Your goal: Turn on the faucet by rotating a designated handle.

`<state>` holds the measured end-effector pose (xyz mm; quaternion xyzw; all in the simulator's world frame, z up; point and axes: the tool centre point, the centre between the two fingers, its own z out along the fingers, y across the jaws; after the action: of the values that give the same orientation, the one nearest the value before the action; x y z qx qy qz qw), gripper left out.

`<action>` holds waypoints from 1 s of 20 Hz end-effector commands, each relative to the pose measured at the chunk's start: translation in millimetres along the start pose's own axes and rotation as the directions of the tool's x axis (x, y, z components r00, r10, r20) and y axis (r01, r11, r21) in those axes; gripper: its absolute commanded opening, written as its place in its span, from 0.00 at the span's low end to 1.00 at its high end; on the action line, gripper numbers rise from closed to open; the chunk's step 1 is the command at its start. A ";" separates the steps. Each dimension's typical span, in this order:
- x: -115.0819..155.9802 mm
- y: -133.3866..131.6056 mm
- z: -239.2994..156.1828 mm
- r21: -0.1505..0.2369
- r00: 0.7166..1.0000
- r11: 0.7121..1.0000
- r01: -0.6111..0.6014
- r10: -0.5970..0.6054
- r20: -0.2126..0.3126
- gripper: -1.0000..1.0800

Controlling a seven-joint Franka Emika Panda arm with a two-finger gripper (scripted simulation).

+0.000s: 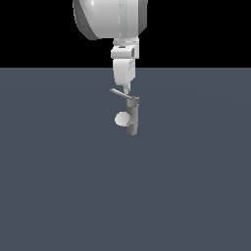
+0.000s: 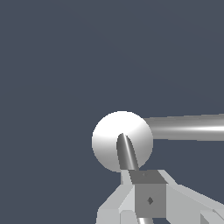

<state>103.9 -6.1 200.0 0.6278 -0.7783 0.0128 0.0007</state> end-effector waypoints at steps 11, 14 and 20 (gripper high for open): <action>-45.2 -19.5 12.6 -0.012 0.998 0.998 0.058 -0.057 0.013 0.00; -51.6 -24.6 14.1 -0.014 0.998 0.998 0.065 -0.065 0.015 0.00; -64.0 -34.2 16.9 -0.017 0.997 0.997 0.080 -0.080 0.018 0.00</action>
<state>150.9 -14.3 201.4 0.6302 -0.7762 0.0186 0.0045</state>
